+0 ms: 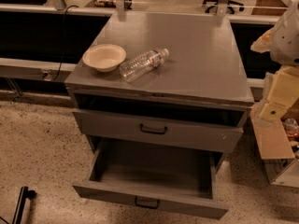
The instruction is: Close middle drawer
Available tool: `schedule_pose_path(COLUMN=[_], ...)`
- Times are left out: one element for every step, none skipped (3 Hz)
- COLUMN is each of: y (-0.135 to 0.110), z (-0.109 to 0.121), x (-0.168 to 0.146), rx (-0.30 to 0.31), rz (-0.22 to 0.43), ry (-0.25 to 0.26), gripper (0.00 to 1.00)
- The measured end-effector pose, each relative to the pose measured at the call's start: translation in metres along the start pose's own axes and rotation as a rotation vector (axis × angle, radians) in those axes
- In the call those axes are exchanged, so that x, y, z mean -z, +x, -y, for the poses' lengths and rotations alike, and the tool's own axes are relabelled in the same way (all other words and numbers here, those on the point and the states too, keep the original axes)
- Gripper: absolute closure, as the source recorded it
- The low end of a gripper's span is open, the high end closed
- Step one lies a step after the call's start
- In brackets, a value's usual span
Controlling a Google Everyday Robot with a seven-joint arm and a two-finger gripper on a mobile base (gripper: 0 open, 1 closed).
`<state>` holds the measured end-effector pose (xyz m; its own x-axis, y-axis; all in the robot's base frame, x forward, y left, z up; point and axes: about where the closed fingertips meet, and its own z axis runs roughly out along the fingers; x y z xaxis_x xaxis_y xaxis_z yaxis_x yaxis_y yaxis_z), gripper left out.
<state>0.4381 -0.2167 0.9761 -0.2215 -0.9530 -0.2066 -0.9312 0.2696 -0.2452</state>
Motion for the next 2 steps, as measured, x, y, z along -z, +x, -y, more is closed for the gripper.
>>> schedule_pose_path(y=[0.0,0.003], z=[0.0,-0.011], x=[0.0,-0.026], rx=[0.0,-0.016], rz=[0.0,0.013], ry=[0.0,-0.009], gripper=[0.0,0.0])
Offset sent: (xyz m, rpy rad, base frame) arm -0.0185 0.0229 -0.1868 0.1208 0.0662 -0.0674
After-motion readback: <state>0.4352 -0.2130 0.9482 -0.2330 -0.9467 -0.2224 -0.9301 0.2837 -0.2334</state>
